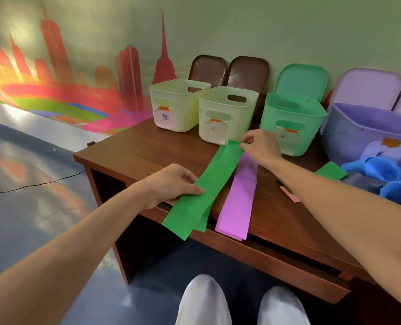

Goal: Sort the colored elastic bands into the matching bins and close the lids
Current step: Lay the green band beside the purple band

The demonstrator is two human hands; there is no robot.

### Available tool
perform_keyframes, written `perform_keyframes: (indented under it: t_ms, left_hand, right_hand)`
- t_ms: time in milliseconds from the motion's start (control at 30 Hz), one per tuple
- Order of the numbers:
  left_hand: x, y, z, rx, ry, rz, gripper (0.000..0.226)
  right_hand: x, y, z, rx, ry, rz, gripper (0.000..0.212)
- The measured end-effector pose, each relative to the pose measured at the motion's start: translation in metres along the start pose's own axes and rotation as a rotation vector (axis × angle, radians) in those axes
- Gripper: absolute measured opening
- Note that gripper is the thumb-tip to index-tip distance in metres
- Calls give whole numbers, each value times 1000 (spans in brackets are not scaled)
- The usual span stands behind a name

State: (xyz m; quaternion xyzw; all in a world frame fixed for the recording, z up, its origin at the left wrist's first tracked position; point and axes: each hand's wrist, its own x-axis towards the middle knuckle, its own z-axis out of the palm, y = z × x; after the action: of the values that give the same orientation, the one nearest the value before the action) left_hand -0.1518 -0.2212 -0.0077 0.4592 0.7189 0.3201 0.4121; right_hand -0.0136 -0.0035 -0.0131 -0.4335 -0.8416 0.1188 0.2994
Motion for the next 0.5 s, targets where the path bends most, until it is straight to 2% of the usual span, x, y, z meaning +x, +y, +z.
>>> perform_keyframes:
  t_ms: [267,500]
  left_hand:
    - [21,-2,-4,-95,20,-32,19]
    - [33,-3,4,-143,15,-47,23]
  right_hand:
    - [34,3,35,-54,-98,-26,16]
    - [42,10,51,-142,-84,-20,12]
